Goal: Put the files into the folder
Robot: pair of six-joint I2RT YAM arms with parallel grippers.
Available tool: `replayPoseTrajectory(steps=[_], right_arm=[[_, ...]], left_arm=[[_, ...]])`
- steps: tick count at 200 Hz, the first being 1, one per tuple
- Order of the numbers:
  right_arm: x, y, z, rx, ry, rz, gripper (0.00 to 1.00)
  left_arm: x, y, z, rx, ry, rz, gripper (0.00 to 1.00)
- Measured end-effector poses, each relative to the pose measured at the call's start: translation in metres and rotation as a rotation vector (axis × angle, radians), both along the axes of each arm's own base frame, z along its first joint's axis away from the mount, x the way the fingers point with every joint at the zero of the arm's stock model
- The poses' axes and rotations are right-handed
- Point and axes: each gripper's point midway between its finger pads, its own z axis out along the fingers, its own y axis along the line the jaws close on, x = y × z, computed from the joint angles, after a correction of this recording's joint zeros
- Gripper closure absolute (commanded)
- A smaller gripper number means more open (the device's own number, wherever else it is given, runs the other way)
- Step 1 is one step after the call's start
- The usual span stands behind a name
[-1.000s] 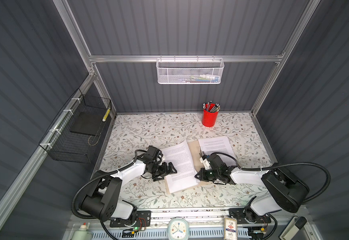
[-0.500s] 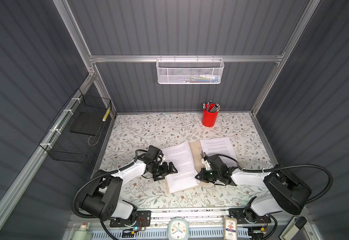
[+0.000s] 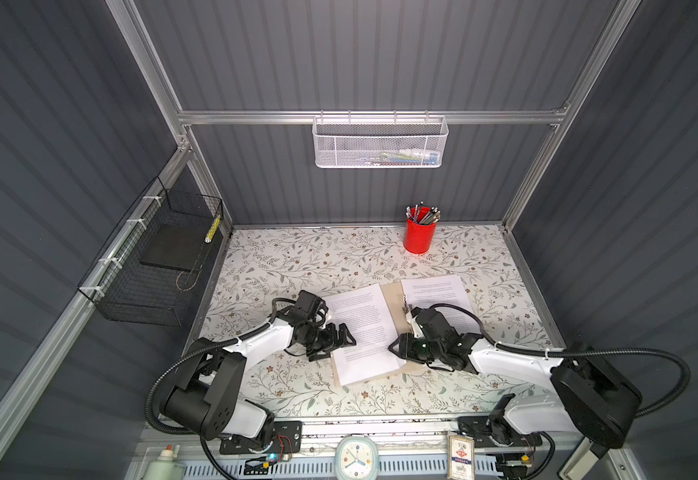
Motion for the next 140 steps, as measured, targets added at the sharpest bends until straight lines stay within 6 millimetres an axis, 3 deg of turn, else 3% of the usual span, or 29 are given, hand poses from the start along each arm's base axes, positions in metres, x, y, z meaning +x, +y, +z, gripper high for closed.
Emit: replayPoseTrajectory(steps=[37, 61, 87, 114, 126, 140], right_arm=[[0.008, -0.020, 0.012, -0.132, -0.059, -0.016, 0.41], [0.023, -0.036, 0.039, -0.198, -0.136, -0.022, 0.39], [0.054, -0.065, 0.071, -0.233, -0.228, -0.086, 0.39], [0.082, -0.101, 0.075, -0.257, -0.235, -0.153, 0.37], [0.094, -0.109, 0.070, -0.264, -0.212, -0.153, 0.36], [0.110, -0.105, 0.068, -0.244, -0.193, -0.124, 0.37]], left_arm=[[0.003, 0.004, 0.000, 0.044, -0.014, -0.001, 0.00], [0.007, 0.014, 0.004, 0.126, -0.027, -0.002, 0.00], [0.032, 0.018, 0.043, 0.179, -0.145, 0.001, 0.00], [0.065, 0.004, 0.095, 0.148, -0.299, 0.003, 0.00], [0.076, -0.008, 0.105, 0.131, -0.328, -0.012, 0.00], [0.087, -0.028, 0.103, 0.114, -0.337, -0.039, 0.00]])
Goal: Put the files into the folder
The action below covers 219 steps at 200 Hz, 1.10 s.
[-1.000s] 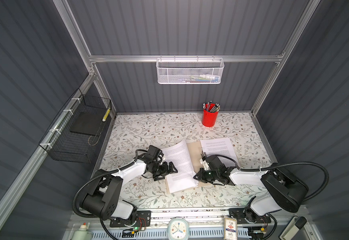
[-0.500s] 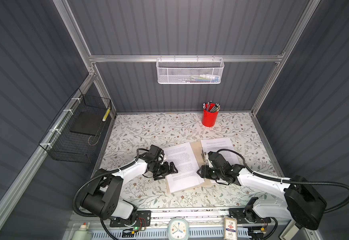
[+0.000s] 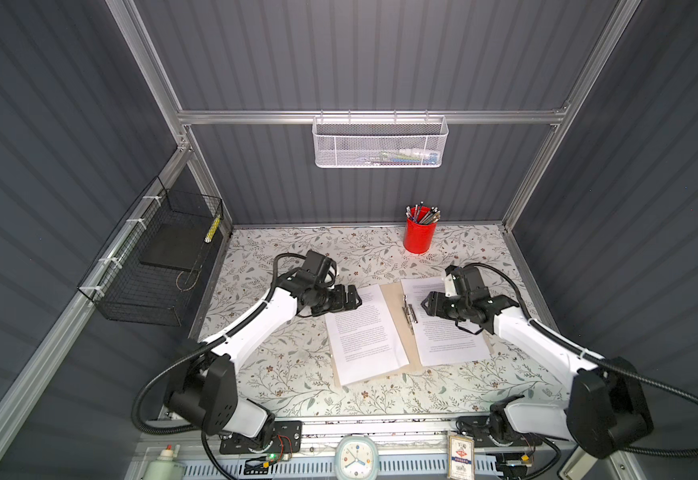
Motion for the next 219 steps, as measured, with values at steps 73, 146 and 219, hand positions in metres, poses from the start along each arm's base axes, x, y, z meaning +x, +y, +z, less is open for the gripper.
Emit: replayPoseTrajectory(steps=[73, 146, 219], right_arm=[[0.077, 0.065, -0.016, 0.210, 0.032, 0.210, 0.39], [0.048, 0.088, -0.023, 0.368, 0.098, 0.319, 0.45], [-0.049, 0.059, 0.009, 0.308, 0.055, 0.277, 0.48]], left_arm=[[0.020, -0.052, -0.091, -0.002, 0.192, -0.023, 0.00], [0.027, -0.049, -0.101, 0.007, 0.195, -0.008, 0.00], [0.037, -0.041, -0.101, -0.023, 0.180, 0.005, 0.00]])
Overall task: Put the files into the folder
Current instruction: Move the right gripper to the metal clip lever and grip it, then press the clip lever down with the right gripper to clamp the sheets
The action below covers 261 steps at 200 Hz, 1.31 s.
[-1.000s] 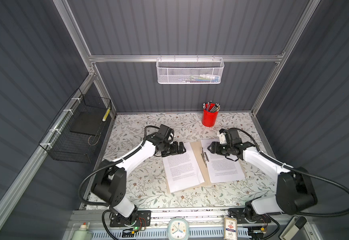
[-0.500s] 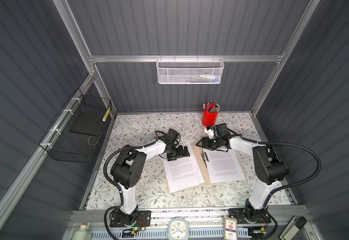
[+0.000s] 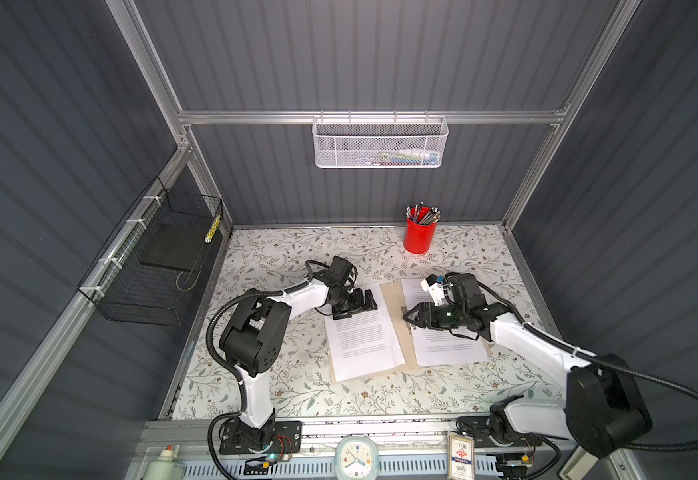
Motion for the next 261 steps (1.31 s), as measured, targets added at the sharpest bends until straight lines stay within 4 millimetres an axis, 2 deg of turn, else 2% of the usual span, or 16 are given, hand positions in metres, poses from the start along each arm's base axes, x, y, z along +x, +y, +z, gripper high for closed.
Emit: replayPoseTrajectory(steps=[10, 27, 56, 87, 108, 157, 227, 261], right_arm=[[0.002, -0.009, 0.007, -0.023, -0.015, -0.057, 0.51], [0.004, -0.019, 0.010, -0.044, 0.016, -0.148, 0.63], [0.010, -0.019, -0.001, 0.004, 0.160, -0.281, 0.62], [0.018, -0.017, -0.014, 0.052, 0.282, -0.396, 0.65], [0.022, -0.018, -0.022, 0.062, 0.335, -0.451, 0.71], [0.027, -0.015, -0.046, 0.065, 0.433, -0.511, 0.78], [0.033, -0.010, -0.042, 0.112, 0.434, -0.518, 0.87], [0.026, -0.011, -0.052, 0.119, 0.455, -0.525, 0.90]], left_arm=[[0.000, 0.000, 0.000, -0.001, -0.004, -0.003, 0.00], [0.001, 0.000, 0.000, -0.002, -0.013, -0.008, 0.00], [0.002, 0.000, 0.000, -0.007, -0.029, -0.016, 0.00], [0.004, 0.000, 0.000, -0.011, -0.041, -0.020, 0.01], [0.004, 0.000, 0.000, -0.013, -0.046, -0.021, 0.00], [0.005, 0.000, 0.000, -0.017, -0.055, -0.020, 0.00], [0.005, -0.001, 0.001, -0.018, -0.056, -0.020, 0.00], [0.005, -0.001, 0.001, -0.018, -0.056, -0.020, 0.00]])
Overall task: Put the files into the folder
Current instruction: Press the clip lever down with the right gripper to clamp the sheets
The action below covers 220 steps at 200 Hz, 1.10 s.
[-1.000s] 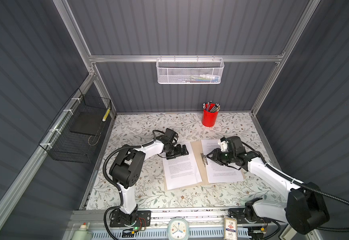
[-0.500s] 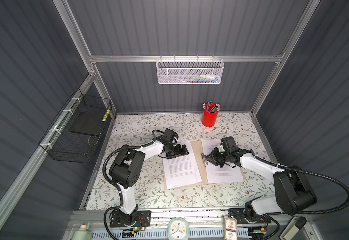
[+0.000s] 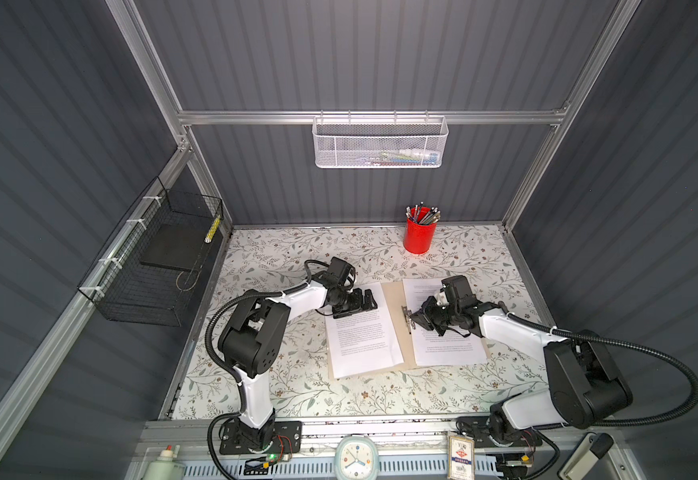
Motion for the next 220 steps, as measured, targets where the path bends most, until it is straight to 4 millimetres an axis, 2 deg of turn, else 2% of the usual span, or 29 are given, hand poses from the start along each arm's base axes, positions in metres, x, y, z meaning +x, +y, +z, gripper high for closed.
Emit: replayPoseTrajectory(steps=[48, 77, 103, 187, 220], right_arm=[[-0.004, 0.001, -0.005, 0.026, 0.007, -0.010, 0.92], [-0.006, 0.002, -0.009, 0.047, 0.011, -0.023, 0.84], [-0.007, 0.002, -0.011, 0.061, 0.012, -0.029, 0.82], [-0.011, 0.003, -0.009, 0.089, 0.004, -0.038, 0.91], [-0.017, 0.004, -0.013, 0.109, 0.018, -0.040, 1.00]], left_arm=[[0.000, 0.000, 0.000, 0.000, 0.000, 0.000, 0.01], [0.000, 0.000, 0.000, 0.000, 0.000, 0.001, 0.00], [0.000, 0.000, 0.000, 0.000, 0.001, 0.001, 0.00], [0.002, 0.001, -0.001, -0.003, 0.001, 0.004, 0.00], [0.003, 0.002, -0.001, -0.003, -0.001, 0.011, 0.00]])
